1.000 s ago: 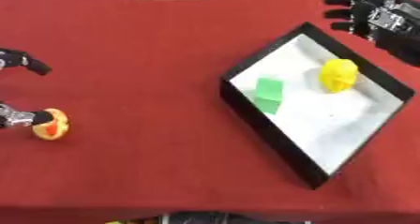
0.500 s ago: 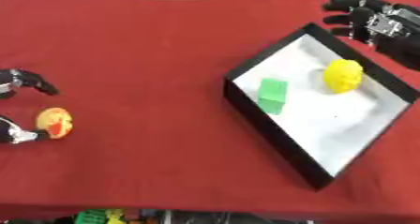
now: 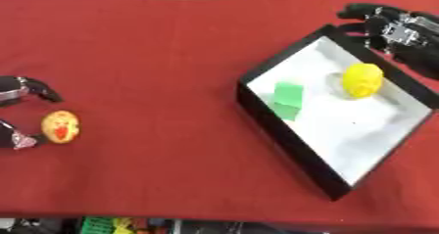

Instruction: Pick up the objects with one hand, pass them to the other hand, and then place them into the box on the other side of the table.

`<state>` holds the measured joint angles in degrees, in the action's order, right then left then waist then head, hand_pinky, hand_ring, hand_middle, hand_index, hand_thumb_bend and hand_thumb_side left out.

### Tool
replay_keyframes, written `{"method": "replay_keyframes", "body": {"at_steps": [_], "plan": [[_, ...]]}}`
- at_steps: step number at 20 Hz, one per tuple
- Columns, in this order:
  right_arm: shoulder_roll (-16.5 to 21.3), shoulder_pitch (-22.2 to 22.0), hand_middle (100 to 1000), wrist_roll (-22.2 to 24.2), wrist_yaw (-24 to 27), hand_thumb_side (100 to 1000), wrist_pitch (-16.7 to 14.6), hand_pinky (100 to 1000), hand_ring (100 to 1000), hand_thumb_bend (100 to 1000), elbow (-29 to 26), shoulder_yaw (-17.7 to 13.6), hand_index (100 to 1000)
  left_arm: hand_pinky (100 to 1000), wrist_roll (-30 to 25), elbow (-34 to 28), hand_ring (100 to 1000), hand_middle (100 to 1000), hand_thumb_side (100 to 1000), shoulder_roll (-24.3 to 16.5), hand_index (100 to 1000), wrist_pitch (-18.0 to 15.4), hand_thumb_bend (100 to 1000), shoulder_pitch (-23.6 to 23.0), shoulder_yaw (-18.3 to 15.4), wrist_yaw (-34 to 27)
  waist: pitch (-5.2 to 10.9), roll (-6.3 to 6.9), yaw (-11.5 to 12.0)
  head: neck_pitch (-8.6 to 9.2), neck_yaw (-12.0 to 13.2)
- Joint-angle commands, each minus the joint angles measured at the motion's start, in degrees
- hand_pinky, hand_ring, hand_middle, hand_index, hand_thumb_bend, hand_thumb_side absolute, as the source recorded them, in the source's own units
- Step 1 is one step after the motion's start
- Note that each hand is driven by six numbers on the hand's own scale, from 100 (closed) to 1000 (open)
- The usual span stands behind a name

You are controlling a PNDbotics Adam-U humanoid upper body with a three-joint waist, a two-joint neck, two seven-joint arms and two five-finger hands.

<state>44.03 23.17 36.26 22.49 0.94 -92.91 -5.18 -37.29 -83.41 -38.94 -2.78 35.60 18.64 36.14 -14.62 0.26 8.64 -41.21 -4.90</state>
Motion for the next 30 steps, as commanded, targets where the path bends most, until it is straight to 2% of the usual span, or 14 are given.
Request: {"method": "replay_keyframes", "body": {"at_steps": [1, 8, 10, 15, 20, 22, 27, 28, 30], "plan": [[1.0, 0.6, 1000, 0.2, -0.3, 714, 0.2, 1000, 1000, 100, -0.6, -0.5, 1000, 943, 0.4, 0.7, 846, 753, 120, 0.3, 855, -0.3, 373, 1.7, 0.0, 0.8, 1.09, 0.68, -0.1, 0.22, 0.2], [0.5, 0.7, 1000, 0.6, -0.8, 724, 0.5, 1000, 1000, 100, -0.5, -0.3, 1000, 942, -0.4, 2.7, 842, 751, 100, 2.3, 818, -1.0, 319, 3.2, 0.6, 1.4, 0.88, 0.70, -0.4, 0.17, 0.1], [0.4, 0.7, 1000, 0.6, -1.0, 724, 0.5, 1000, 1000, 100, -0.5, -0.4, 1000, 942, -0.7, 2.7, 841, 750, 100, 2.4, 794, -1.2, 275, 3.1, 0.7, 1.4, 0.83, 0.69, -0.4, 0.09, 0.1], [0.5, 0.7, 1000, 0.6, -0.9, 723, 0.5, 1000, 1000, 100, -0.5, -0.4, 1000, 935, -1.0, 0.8, 833, 744, 113, 1.9, 725, -0.9, 100, 2.9, 0.4, 0.9, 0.87, 0.68, -0.3, 0.05, -0.1], [0.6, 0.7, 1000, 0.5, -0.6, 717, 0.5, 1000, 1000, 100, -0.6, -0.4, 1000, 933, -1.9, -3.3, 826, 738, 161, 0.8, 708, -0.6, 100, 2.4, -0.7, -0.9, 1.08, 0.62, -0.1, 0.12, -0.3], [0.8, 0.7, 1000, 0.4, 0.0, 713, 0.5, 1000, 1000, 100, -0.8, -0.5, 1000, 926, -2.1, -5.2, 812, 721, 180, 0.4, 673, -0.1, 100, 2.2, -1.6, -2.0, 1.20, 0.57, 0.0, 0.15, -0.4], [0.9, 0.7, 1000, 0.2, 0.7, 712, 0.8, 1000, 1000, 100, -1.2, -0.5, 1000, 925, -2.2, -7.6, 811, 718, 182, -0.1, 673, 1.5, 100, 1.9, -2.6, -3.5, 1.28, 0.53, 0.1, 0.19, -0.5], [0.8, 0.9, 1000, 0.2, 0.8, 700, 0.8, 1000, 1000, 100, -1.5, -0.5, 1000, 918, -2.0, -7.9, 783, 649, 225, 0.1, 667, 1.7, 100, 2.1, -2.8, -3.7, 1.39, 0.36, 0.2, 0.18, -0.7], [0.9, 1.9, 1000, 0.0, 2.1, 683, 1.0, 1000, 1000, 100, -2.2, -0.3, 1000, 929, -0.8, -10.1, 762, 606, 271, 1.8, 659, 3.1, 100, 2.2, -4.9, -5.0, 1.47, 0.12, 0.6, 0.30, -1.2]]}}
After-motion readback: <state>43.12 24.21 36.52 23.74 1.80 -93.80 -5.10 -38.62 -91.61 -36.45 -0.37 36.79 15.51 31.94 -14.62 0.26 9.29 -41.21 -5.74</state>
